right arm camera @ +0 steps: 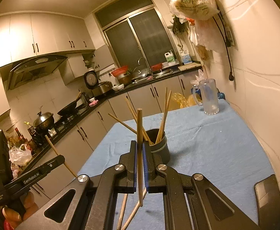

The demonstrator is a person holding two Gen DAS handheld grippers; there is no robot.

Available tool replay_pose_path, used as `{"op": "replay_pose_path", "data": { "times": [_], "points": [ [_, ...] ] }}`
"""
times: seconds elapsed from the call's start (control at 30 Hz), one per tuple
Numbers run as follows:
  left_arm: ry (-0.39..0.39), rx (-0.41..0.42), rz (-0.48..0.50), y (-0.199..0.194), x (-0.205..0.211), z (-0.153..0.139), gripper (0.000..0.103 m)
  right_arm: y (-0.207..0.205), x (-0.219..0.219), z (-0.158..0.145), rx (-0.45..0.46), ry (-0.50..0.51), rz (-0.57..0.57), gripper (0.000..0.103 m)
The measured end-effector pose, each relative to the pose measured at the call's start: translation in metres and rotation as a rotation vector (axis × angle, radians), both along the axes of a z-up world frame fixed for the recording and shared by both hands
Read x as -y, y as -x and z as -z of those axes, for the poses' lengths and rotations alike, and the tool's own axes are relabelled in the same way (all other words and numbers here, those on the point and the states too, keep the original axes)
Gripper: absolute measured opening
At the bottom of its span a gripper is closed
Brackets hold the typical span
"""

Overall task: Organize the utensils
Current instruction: 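Lift both chopsticks upright and carry them over the black cup, then lower both upright chopsticks into the black cup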

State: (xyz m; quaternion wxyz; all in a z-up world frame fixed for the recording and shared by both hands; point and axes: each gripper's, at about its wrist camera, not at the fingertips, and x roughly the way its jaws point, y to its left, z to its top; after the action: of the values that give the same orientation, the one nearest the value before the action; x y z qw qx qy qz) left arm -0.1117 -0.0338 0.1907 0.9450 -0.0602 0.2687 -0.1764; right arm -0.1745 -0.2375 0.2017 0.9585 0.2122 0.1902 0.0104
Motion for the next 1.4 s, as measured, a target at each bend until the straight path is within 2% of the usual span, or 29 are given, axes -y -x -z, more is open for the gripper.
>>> {"op": "replay_pose_path", "data": {
  "times": [0.33,0.63,0.97,1.4],
  "points": [
    [-0.001,0.02,0.002,0.019,-0.005,-0.007,0.006,0.024,-0.002,-0.009,0.03,-0.006,0.0,0.006],
    [-0.004,0.014,0.013,0.016,-0.003,-0.01,0.006,0.019,0.005,-0.009,0.02,-0.013,0.001,0.006],
    [-0.023,0.009,0.035,-0.022,0.02,-0.026,0.006,-0.008,0.023,-0.019,0.018,-0.015,0.009,0.006],
    [-0.01,0.072,0.091,-0.079,0.069,-0.083,0.006,-0.063,0.048,-0.062,0.073,-0.005,0.033,0.006]
  ]
}}
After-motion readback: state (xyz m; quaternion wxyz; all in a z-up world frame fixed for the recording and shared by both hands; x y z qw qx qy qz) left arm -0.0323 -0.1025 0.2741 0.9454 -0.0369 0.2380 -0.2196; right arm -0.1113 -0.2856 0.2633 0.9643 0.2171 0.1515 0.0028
